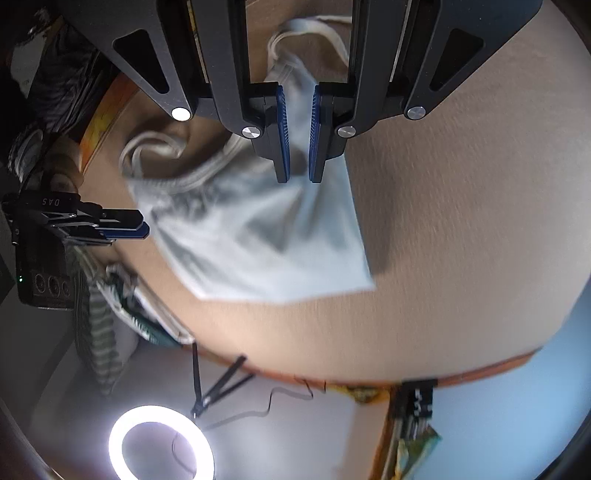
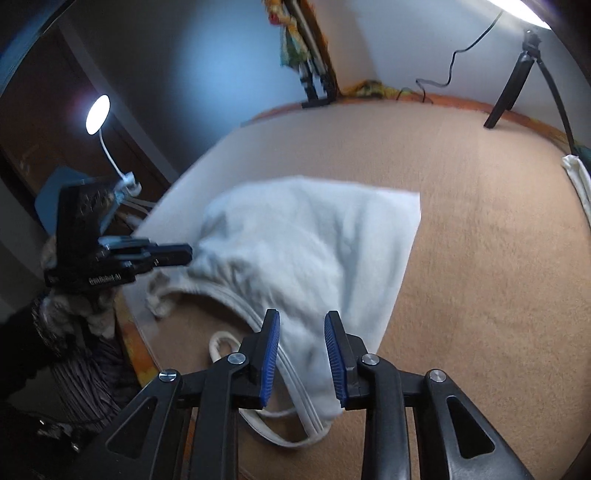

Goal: Fold small clothes

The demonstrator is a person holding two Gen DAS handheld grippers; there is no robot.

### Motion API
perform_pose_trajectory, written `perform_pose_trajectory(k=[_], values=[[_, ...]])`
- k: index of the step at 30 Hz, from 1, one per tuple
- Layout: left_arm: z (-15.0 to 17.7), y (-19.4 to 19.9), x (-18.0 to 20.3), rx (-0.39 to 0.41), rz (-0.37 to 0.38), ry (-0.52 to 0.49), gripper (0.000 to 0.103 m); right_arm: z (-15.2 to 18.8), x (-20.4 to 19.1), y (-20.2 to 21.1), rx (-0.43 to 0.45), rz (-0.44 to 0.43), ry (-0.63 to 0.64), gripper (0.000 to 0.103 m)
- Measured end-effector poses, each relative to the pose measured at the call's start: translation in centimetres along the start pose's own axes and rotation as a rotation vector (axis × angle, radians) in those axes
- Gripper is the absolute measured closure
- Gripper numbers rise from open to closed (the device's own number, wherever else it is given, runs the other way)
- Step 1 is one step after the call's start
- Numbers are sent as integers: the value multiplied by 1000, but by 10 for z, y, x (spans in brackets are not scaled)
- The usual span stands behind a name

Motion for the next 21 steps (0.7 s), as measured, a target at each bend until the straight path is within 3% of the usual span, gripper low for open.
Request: perform_pose_trajectory(k=[4, 10, 16, 17, 21], values=[[-24, 4, 3, 57, -13, 8, 94, -23, 23, 10, 91, 53, -79, 57], [-45, -28, 2, 38, -20, 29, 94, -44, 72, -5, 127, 30, -271, 56], [-38, -48, 18, -5, -50, -69, 94, -59, 94, -32, 97, 20, -340, 49], [-36, -51, 19, -13, -53, -84, 94, -60, 95, -36, 95, 16, -342, 50], [-30, -52, 23, 21, -73, -142, 94, -68, 92, -47, 87, -3, -319, 86]])
Point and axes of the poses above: each gripper's, at about its wrist camera, not at the fingertips, and y roughly against the way its jaws point, x to its right, z to its underside, the point moved 2 cm from there along -y, roughly the way its jaws point, and after that the axes turned 6 degrees about -z, right-handed, at the moved point
